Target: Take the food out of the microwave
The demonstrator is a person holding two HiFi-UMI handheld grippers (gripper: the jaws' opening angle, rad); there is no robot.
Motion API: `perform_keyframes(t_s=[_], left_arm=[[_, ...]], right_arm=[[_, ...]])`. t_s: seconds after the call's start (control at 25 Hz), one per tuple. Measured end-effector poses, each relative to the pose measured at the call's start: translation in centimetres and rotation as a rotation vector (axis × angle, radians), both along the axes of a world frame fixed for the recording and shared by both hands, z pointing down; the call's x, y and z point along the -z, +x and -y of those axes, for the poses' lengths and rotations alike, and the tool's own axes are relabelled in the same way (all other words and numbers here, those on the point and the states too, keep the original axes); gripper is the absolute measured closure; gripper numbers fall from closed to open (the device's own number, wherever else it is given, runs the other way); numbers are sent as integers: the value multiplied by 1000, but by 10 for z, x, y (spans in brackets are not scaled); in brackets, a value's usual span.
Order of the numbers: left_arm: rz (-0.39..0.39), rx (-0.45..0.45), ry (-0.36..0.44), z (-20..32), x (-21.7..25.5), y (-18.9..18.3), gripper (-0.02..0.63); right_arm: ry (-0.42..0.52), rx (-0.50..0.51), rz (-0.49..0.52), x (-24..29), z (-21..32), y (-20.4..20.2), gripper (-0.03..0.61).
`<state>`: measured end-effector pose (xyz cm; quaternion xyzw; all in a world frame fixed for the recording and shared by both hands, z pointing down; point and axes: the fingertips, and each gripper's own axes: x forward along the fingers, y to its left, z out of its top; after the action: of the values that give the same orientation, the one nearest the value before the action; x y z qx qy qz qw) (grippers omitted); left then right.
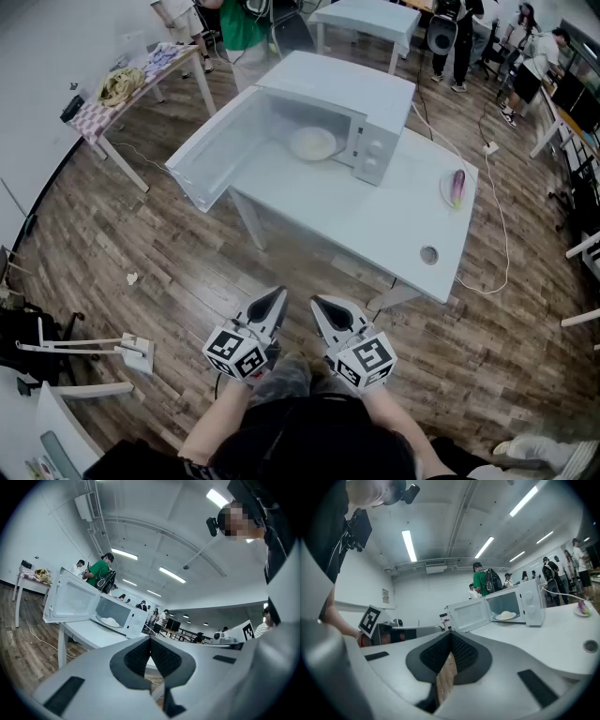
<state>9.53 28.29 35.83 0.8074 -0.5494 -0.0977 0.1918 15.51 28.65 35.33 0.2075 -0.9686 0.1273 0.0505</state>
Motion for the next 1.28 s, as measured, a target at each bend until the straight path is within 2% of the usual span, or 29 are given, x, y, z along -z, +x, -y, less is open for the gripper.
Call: perform_keyframes(t_s=[0.28,0.6,0.96,1.28], left_arm=[[-9,-14,-15,12,-7,-1,603],[-18,-116,-10,83,-11,-18,603],[8,-204,11,171,-11,-73,603],[21,-239,30,213,-14,-110,603]], right_arm=[[9,-22,-5,-1,11,2,561],[0,-93,-29,-8,65,-24,561],[-11,-186,-40,-11,144,-79,561],[-19,-241,-37,-11,190,-124,561]])
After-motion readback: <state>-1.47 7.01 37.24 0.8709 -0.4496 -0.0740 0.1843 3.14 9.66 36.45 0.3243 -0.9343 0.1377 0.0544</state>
